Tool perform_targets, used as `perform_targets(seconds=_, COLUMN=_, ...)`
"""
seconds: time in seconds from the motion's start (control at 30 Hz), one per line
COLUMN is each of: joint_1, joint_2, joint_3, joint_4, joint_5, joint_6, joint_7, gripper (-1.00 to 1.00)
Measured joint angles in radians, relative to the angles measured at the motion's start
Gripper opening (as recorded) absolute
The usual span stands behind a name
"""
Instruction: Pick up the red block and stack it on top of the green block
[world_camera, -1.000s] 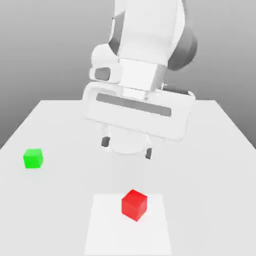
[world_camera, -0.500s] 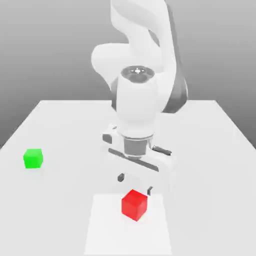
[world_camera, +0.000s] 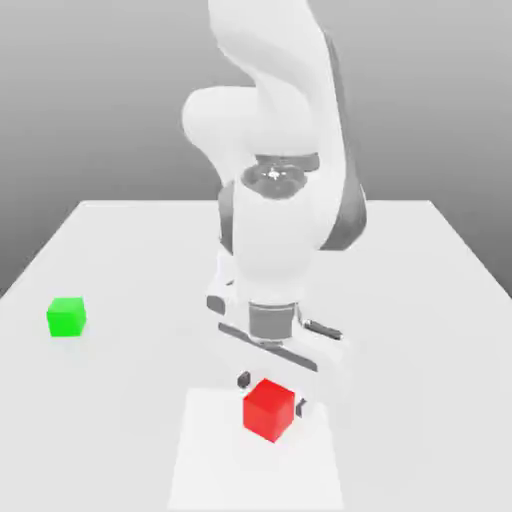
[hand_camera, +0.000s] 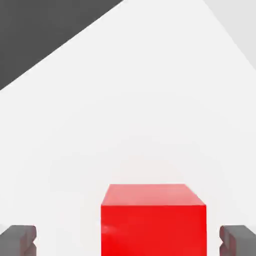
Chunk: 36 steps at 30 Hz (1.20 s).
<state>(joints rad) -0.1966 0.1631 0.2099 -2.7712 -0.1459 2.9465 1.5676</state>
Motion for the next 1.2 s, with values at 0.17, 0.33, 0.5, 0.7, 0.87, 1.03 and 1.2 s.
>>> perform_targets(seconds=0.17, joint_1=0.06, joint_2=0.075, joint_3=-0.081, joint_4=-0.003, joint_5=-0.077, joint_6=0.064, joint_7=0.052, gripper=-1.0)
perform_targets(seconds=0.33, joint_1=0.06, joint_2=0.075, joint_3=-0.081, joint_4=-0.003, joint_5=-0.079, joint_6=0.066, joint_7=0.054, gripper=-1.0)
perform_targets(seconds=0.5, joint_1=0.031, joint_2=0.038, joint_3=-0.042, joint_4=-0.001, joint_5=-0.039, joint_6=0.034, joint_7=0.027, gripper=-1.0)
perform_targets(seconds=0.7, joint_1=-0.004, joint_2=-0.048, joint_3=0.019, joint_4=-0.001, joint_5=0.059, joint_6=-0.038, joint_7=-0.041, gripper=-1.0)
perform_targets(seconds=0.87, joint_1=-0.012, joint_2=-0.107, joint_3=0.042, joint_4=-0.008, joint_5=0.115, joint_6=-0.088, joint_7=-0.082, gripper=-1.0)
perform_targets(seconds=1.03, joint_1=-0.015, joint_2=-0.153, joint_3=0.052, joint_4=-0.023, joint_5=0.147, joint_6=-0.125, joint_7=-0.108, gripper=-1.0)
perform_targets(seconds=1.2, joint_1=-0.009, joint_2=-0.183, joint_3=0.036, joint_4=-0.045, joint_5=0.157, joint_6=-0.148, joint_7=-0.134, gripper=-1.0)
